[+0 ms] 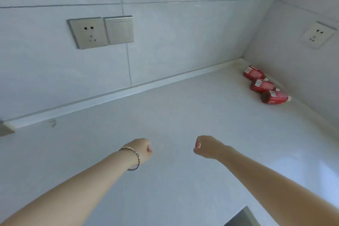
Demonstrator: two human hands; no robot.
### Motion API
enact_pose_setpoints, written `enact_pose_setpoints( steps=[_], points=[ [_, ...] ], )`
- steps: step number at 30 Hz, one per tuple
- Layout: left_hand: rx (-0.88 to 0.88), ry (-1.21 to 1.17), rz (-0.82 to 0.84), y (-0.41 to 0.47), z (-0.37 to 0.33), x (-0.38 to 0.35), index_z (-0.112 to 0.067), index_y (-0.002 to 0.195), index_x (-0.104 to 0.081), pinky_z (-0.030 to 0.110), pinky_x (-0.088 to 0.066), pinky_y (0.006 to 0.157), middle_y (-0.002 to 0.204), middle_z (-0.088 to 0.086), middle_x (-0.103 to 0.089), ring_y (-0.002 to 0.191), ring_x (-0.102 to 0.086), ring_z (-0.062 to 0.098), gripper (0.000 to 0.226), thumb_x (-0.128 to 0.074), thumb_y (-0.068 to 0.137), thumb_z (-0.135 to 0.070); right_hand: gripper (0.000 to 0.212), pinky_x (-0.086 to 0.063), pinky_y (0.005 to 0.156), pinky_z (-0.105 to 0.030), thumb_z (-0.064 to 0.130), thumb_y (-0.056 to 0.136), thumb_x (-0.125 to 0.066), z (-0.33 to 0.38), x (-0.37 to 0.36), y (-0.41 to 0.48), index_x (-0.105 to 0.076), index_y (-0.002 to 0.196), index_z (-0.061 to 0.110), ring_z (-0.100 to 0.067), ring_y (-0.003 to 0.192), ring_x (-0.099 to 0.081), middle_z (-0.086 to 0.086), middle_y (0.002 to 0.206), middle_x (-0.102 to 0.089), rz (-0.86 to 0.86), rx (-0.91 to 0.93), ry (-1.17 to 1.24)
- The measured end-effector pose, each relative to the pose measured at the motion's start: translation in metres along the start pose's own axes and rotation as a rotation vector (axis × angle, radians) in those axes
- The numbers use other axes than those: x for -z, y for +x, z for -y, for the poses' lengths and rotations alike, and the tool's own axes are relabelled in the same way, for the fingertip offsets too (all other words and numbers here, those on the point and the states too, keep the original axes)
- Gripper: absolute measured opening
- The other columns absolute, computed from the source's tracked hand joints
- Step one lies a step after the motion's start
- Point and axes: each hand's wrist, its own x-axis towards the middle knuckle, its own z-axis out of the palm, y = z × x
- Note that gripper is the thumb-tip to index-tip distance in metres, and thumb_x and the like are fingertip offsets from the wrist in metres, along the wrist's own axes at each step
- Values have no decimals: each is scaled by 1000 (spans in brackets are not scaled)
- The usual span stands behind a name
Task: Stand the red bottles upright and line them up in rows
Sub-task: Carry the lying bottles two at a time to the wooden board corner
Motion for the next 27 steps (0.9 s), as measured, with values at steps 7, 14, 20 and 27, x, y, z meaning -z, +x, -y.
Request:
enact_pose_setpoints(
  steps=[7, 14, 20, 27],
  points=[
    [-41, 19, 81, 123, -186, -16, -22, 67, -42, 25, -30, 58, 71, 1, -47, 72, -41, 21, 21, -44, 86, -14, 32, -38, 74, -27, 22, 89, -46, -194, 80, 60, -57, 116, 9, -27, 102, -58, -9, 123, -59, -6, -147, -43],
    [-53, 171, 65, 197, -289, -11, -22, 86, -49, 30, -46, 89, 113, 1, -62, 99, -58, 21, 7, -43, 90, -23, 31, -39, 72, -28, 23, 88, -48, -334, 147, 120, -56, 114, 9, -28, 107, -58, -9, 120, -58, -48, -300, -59],
    [-71, 213, 63, 250, -337, -13, -22, 83, -48, 31, -47, 88, 99, -1, -58, 88, -53, 19, 10, -41, 91, -21, 44, -46, 89, -34, 17, 87, -55, -406, 206, 185, -47, 129, 7, -31, 117, -52, -14, 127, -51, -291, -348, 17],
    [-78, 249, 91, 293, -375, -15, -25, 79, -46, 33, -48, 91, 113, 2, -63, 97, -58, 22, 13, -41, 90, -20, 47, -41, 104, -42, 12, 88, -51, -455, 223, 235, -42, 134, 11, -32, 127, -46, -7, 141, -43, -285, -268, -31]
  ],
)
